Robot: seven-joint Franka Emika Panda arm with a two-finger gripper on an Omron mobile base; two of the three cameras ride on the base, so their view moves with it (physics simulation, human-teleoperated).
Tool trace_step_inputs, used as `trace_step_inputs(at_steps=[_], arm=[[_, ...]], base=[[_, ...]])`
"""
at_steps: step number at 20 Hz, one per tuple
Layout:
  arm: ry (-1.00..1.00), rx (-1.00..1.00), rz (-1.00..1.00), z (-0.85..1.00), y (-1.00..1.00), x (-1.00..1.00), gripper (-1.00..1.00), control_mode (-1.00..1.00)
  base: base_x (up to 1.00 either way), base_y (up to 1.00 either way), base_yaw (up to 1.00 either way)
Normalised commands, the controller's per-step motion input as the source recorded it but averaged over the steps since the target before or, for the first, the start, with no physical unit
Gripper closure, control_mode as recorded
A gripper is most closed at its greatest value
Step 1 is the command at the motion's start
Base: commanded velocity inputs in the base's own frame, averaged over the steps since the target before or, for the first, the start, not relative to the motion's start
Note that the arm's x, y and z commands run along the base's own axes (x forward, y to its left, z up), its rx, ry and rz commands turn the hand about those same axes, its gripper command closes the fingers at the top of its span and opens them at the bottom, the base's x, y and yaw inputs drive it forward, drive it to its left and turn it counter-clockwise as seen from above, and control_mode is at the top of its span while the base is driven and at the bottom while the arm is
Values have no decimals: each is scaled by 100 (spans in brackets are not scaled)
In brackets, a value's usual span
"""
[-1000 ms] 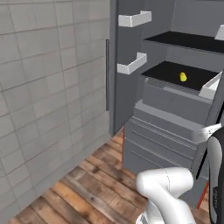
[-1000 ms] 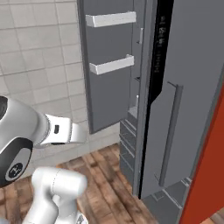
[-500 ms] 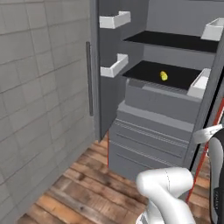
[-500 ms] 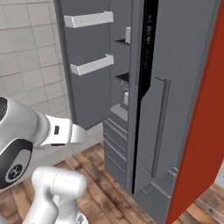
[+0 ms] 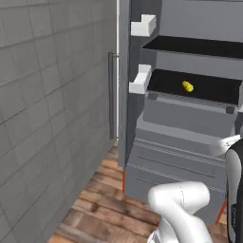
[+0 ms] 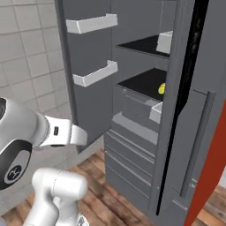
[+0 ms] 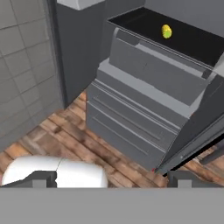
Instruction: Place one corn and one fish in each tupperware on the nearby counter, to pack two identical lunches.
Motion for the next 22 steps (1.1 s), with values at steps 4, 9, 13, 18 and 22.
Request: trace_step_inputs(at_steps=[4,9,13,18,22], arm=[[0,0,0,0,0,0,-100,100],[0,0,0,0,0,0,-100,100],[0,0,0,0,0,0,-100,100],[0,0,0,0,0,0,-100,100],[0,0,0,0,0,0,-100,100]], base=[[56,0,-35],[66,11,-41],[51,47,-43],[36,46,-44],[25,1,-38]])
